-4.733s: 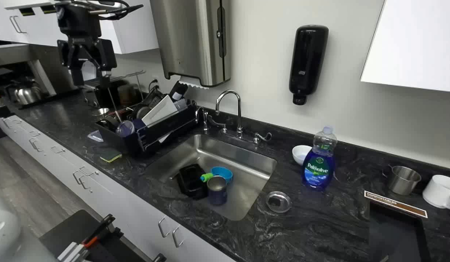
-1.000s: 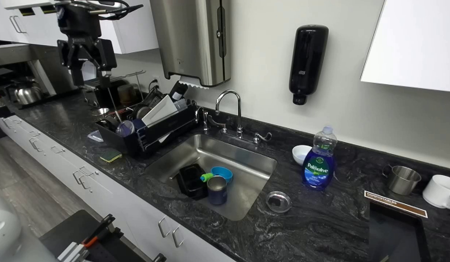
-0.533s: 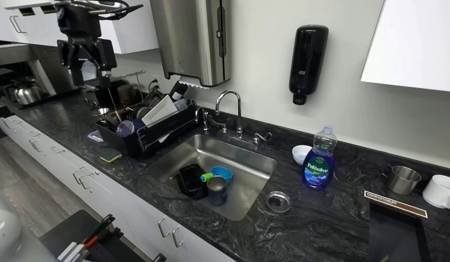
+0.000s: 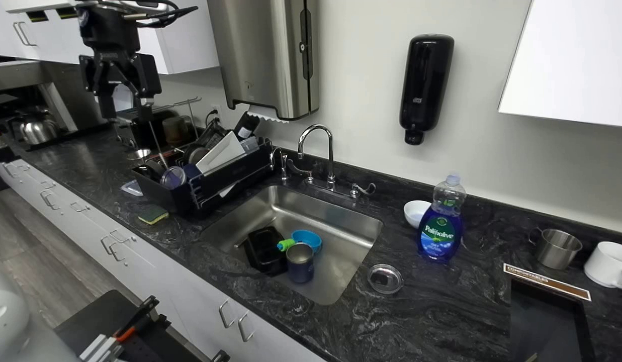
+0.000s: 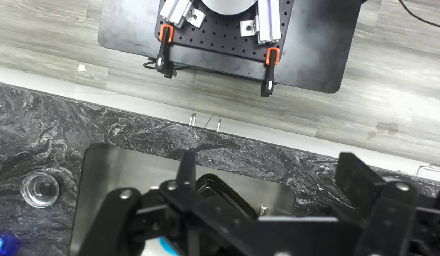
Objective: Place the silver lid on the right on top of the dark blue thermos in the sink
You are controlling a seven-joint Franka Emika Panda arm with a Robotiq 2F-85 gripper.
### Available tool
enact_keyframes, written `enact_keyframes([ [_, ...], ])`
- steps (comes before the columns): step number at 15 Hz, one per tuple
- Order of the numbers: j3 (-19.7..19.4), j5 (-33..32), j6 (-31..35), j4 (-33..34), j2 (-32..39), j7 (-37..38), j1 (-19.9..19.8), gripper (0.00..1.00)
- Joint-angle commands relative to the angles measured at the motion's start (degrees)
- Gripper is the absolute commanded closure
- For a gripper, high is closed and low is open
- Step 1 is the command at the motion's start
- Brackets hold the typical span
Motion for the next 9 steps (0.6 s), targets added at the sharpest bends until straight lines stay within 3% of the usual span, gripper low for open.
enact_keyframes([
  [1, -0.07, -0.04, -0.15, 0.19, 0.1, 0.08, 0.12, 0.0],
  [9, 0.06, -0.34, 1.26, 1.05, 1.61, 0.45, -0.14, 0.0],
])
